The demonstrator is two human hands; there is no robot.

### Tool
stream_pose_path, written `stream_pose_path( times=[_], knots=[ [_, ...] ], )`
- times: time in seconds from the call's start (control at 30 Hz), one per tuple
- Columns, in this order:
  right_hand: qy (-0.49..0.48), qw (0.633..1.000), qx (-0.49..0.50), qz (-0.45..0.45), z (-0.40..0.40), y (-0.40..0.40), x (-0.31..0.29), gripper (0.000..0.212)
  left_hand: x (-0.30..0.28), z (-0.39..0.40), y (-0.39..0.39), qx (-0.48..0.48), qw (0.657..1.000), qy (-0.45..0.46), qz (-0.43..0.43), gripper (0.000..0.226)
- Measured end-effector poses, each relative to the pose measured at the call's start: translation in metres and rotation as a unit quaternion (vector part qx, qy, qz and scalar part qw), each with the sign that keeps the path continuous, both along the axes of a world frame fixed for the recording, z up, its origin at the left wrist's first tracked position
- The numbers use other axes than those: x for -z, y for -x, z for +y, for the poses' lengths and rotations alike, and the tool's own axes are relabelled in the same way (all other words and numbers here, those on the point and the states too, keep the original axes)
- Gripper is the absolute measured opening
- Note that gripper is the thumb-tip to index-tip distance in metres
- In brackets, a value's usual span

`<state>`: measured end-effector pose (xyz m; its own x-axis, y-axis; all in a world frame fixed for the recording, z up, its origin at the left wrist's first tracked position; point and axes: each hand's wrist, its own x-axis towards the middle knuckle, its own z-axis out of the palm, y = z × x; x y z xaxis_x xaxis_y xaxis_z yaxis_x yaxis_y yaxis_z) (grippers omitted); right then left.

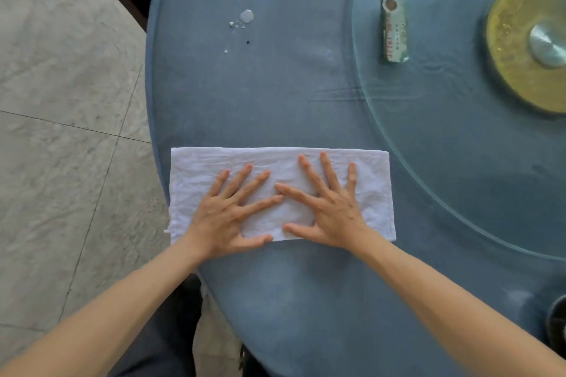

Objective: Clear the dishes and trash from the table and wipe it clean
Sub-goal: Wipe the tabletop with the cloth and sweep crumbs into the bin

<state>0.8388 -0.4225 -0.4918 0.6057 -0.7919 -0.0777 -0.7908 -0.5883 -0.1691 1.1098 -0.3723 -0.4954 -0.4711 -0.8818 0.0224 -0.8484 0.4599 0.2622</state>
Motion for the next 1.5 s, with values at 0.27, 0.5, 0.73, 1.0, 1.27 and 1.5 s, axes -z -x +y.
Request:
stream_pose_path(
  times=[0.27, 0.5, 0.73, 1.0, 1.27, 1.5],
  knots=[
    [0.004, 0.998, 0.054, 0.032, -0.105, -0.062, 0.000, 0.081, 0.001, -0.132, -0.065, 0.043, 0.998, -0.003, -0.035, 0.072],
    [-0.009, 0.994, 0.104, 0.042, -0.188, -0.111, -0.003, 0.092, 0.000, -0.243, -0.115, 0.089, 0.996, 0.003, -0.029, 0.073],
    [-0.014, 0.993, 0.103, 0.063, -0.225, -0.124, -0.005, 0.099, 0.001, -0.288, -0.129, 0.117, 0.993, 0.007, -0.008, 0.077],
    [-0.020, 0.988, 0.138, 0.060, -0.281, -0.145, -0.006, 0.097, 0.003, -0.359, -0.148, 0.142, 0.990, -0.007, -0.008, 0.077],
    [-0.010, 0.983, 0.178, 0.046, -0.336, -0.157, 0.000, 0.094, 0.001, -0.436, -0.158, 0.176, 0.984, -0.026, -0.012, 0.074],
    [-0.001, 0.979, 0.201, 0.037, -0.407, -0.161, 0.008, 0.091, 0.005, -0.521, -0.161, 0.200, 0.979, -0.020, -0.023, 0.074]
  ],
)
